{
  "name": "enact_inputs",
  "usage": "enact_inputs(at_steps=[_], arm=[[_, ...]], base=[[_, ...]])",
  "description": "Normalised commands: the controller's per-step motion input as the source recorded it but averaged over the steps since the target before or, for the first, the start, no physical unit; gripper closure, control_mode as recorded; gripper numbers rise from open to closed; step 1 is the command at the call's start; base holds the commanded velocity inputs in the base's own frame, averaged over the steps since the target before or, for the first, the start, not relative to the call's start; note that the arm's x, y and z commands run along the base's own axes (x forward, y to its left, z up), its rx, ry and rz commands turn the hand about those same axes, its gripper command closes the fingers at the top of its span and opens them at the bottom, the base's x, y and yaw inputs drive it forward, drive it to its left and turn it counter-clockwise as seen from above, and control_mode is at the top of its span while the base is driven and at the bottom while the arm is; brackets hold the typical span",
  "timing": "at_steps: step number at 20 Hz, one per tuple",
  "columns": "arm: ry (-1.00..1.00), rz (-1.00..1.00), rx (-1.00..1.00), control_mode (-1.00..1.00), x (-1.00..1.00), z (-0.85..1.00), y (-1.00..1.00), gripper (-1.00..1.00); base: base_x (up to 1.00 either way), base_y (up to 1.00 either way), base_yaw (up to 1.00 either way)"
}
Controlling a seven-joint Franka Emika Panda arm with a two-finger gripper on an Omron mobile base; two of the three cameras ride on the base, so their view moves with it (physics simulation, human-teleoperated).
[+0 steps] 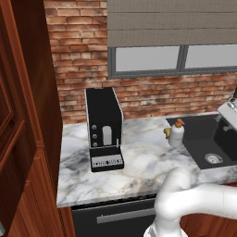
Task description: Locate and retrieve the soap dispenser and sponge from the cabinet. Place them next to the sink.
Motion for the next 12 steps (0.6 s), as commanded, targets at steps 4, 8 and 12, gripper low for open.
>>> enact_inputs(at_steps=[4, 8, 12], arm=[[0.02, -0.31, -0.05, -1.0, -0.23, 0.13, 0.05, -1.0], [0.17, -0.32, 0.0, -1.0, -0.12, 0.15, 0.02, -1.0], [0.39, -0.28, 0.02, -1.0, 0.0, 0.15, 0.13, -1.0]], base=[[0.0, 0.0, 0.0], [0.0, 0.0, 0.0], [0.0, 0.0, 0.0]])
